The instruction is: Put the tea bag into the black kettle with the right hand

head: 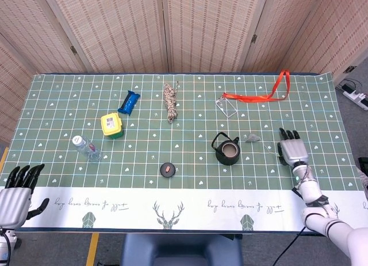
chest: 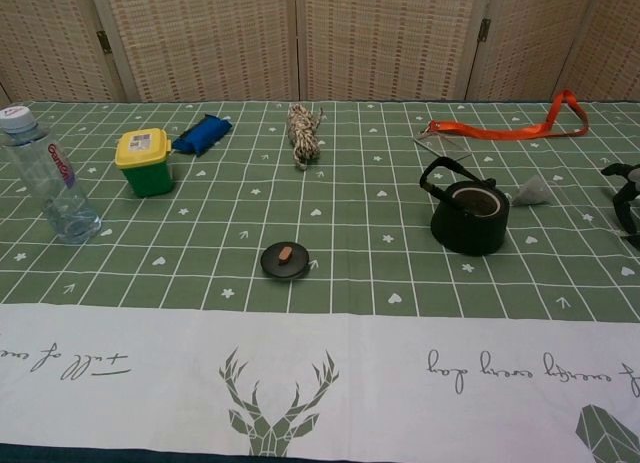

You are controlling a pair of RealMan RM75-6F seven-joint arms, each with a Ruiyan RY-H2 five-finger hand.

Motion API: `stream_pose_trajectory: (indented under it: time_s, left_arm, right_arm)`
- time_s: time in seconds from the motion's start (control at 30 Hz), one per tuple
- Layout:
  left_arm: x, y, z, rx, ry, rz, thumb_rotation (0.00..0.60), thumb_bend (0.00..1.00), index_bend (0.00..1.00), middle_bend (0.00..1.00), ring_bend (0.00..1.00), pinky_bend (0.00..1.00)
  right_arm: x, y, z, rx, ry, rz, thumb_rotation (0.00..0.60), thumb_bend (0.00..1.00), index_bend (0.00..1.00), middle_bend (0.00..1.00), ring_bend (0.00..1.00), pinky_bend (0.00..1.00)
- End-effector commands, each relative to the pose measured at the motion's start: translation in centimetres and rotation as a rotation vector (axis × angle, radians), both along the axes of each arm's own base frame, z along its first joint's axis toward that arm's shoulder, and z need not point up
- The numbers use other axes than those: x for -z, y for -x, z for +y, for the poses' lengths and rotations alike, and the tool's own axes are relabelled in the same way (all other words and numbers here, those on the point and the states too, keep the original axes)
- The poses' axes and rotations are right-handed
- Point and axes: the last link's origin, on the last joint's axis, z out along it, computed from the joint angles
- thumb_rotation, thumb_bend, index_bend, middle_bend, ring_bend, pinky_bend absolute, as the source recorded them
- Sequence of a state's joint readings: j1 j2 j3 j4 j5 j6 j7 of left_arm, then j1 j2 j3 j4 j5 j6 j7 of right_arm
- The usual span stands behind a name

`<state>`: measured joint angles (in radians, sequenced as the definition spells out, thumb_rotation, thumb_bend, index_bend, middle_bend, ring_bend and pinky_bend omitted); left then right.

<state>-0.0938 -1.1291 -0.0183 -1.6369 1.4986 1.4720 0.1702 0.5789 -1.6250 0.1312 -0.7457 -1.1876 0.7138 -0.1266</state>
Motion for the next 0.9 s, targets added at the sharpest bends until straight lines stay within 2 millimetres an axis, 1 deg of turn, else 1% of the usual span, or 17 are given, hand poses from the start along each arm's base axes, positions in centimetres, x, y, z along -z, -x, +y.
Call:
stream_pose_trajectory:
  time_s: [0.03, 0.33, 0.63, 0.8, 0.9]
  left_arm:
    - [0.0, 0.0, 0.0, 0.002, -0.003, -0.001, 0.600, 0.27, 0.00, 0.08, 0.05, 0.02]
    - [-0.1, -0.1, -0.1, 0.017, -0.009, -0.004, 0.600, 0.27, 0.00, 0.08, 0.04, 0.02]
    - [-0.1, -0.1, -0.2, 0.021, -0.014, -0.005, 0.600, 0.27, 0.00, 0.08, 0.04, 0.02]
    - [-0.1, -0.1, -0.2, 0.022, -0.013, -0.004, 0.600, 0.27, 0.00, 0.08, 0.04, 0.02]
    - [-0.1, -0.1, -0.2, 0.022, -0.014, -0.003, 0.600, 0.27, 0.00, 0.08, 0.04, 0.02]
  right_arm:
    - [0.0, 0.0, 0.0, -0.001, 0.003, -0.001, 0.600, 0.39, 0.60, 0.00, 0.00, 0.00]
    - [-0.7, -0.3, -0.1, -0.018, 0.032, -0.013, 0.600, 0.42, 0.63, 0.00, 0.00, 0.00]
    - [-1.1, -0.5, -0.2, -0.028, 0.050, -0.014, 0.600, 0.42, 0.64, 0.00, 0.00, 0.00]
    - [-1.9, -1.3, -0.4, -0.060, 0.074, -0.025, 0.600, 0.42, 0.64, 0.00, 0.00, 0.00]
    - [-2.9, -2.4, -0.5, -0.099, 0.100, -0.039, 0.600, 0.42, 0.64, 0.00, 0.00, 0.00]
